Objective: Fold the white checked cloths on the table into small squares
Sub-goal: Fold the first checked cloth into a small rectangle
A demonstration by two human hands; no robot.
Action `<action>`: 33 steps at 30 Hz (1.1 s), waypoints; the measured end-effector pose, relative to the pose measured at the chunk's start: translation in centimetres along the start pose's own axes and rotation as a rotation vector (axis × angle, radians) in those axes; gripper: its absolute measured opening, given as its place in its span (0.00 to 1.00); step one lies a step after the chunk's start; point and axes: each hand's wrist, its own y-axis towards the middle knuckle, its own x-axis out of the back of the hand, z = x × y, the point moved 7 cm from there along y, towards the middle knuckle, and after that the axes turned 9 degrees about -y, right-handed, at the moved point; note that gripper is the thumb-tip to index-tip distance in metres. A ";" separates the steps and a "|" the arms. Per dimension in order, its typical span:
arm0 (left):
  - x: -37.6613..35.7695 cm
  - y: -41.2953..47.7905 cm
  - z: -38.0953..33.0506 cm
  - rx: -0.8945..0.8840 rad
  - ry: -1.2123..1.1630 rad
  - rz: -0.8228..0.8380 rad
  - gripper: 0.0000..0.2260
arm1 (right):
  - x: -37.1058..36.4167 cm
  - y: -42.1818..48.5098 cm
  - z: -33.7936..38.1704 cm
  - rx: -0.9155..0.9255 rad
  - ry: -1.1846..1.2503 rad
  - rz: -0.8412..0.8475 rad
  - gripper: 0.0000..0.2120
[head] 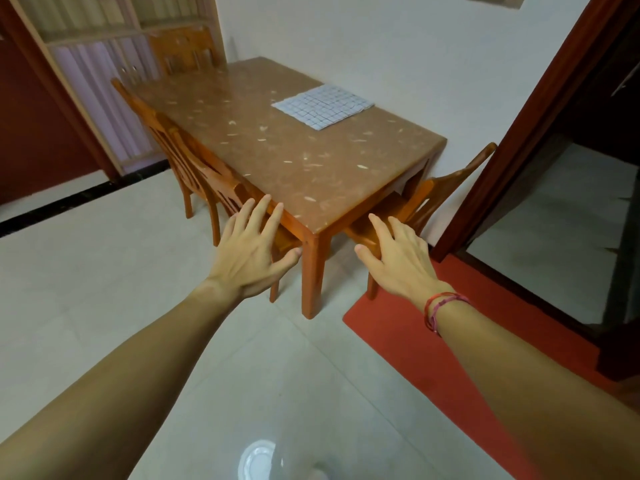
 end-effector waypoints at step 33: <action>-14.2 41.4 15.0 -0.038 -0.037 0.180 0.36 | -7.8 45.0 -0.1 0.015 -0.164 0.142 0.46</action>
